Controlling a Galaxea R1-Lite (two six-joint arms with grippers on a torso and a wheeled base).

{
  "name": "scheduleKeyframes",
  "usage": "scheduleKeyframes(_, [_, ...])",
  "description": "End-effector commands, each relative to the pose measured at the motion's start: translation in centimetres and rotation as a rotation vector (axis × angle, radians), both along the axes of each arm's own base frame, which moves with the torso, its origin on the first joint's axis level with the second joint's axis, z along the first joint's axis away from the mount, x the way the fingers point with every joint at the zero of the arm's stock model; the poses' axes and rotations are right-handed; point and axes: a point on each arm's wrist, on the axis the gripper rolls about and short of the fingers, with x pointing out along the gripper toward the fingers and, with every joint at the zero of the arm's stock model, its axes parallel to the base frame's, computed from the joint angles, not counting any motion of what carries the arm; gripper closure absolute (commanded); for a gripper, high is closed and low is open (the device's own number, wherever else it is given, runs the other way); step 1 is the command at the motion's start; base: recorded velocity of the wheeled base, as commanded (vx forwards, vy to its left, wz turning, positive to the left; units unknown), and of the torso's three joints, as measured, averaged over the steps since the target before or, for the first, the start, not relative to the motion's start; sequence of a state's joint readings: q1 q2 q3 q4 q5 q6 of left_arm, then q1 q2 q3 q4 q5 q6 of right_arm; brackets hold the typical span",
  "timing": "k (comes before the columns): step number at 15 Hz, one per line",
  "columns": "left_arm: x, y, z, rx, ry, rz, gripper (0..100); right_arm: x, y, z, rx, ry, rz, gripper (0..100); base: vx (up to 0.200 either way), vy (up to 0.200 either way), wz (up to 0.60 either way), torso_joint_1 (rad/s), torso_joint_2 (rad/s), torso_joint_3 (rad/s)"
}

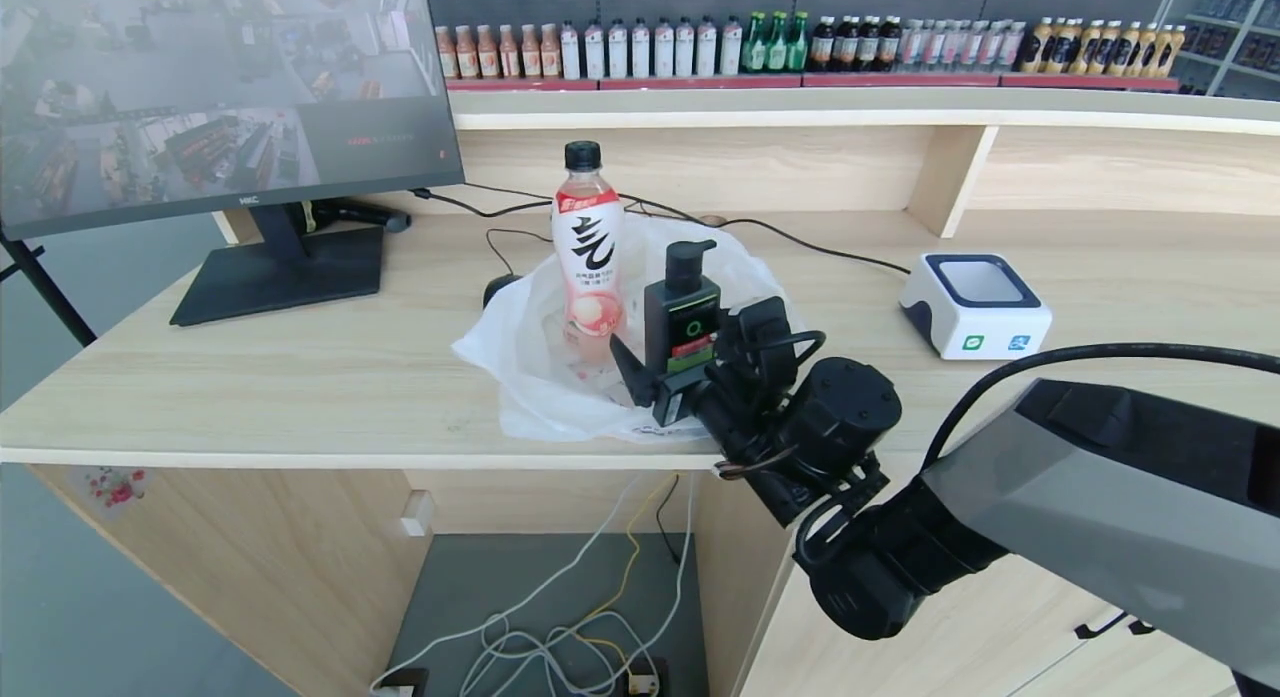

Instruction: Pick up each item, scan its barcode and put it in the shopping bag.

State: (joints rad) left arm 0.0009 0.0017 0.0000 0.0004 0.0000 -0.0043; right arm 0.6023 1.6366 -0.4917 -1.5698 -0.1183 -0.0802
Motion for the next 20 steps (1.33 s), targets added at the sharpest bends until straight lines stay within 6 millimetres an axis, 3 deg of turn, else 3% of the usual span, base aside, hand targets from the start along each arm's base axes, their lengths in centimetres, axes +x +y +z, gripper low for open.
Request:
scheduleKeyframes(1, [0.0,0.0,0.0,0.000,-0.001,0.001,0,0.1,0.1,-0.2,-0.005,0.006,0.000,100,0.000,0.200,0.00,0.002,0.00,0.007])
scheduleKeyframes(10, [0.0,0.0,0.0,0.001,-0.001,0.001,0,-0.8,-0.7,-0.4,-0.009,0.018,-0.018,100,0.000,0.200,0.00,0.004,0.00,0.003])
scheduleKeyframes(16, [0.0,0.0,0.0,0.003,-0.001,0.001,0,-1.3,-1.5,-0.9,-0.013,0.040,-0.031,100,0.000,0.000,0.00,0.000,0.00,0.000])
scheduleKeyframes(20, [0.0,0.0,0.0,0.003,-0.001,0.001,0,0.0,-1.8,-0.9,-0.061,0.017,-0.085,100,0.000,0.000,0.00,0.000,0.00,0.000])
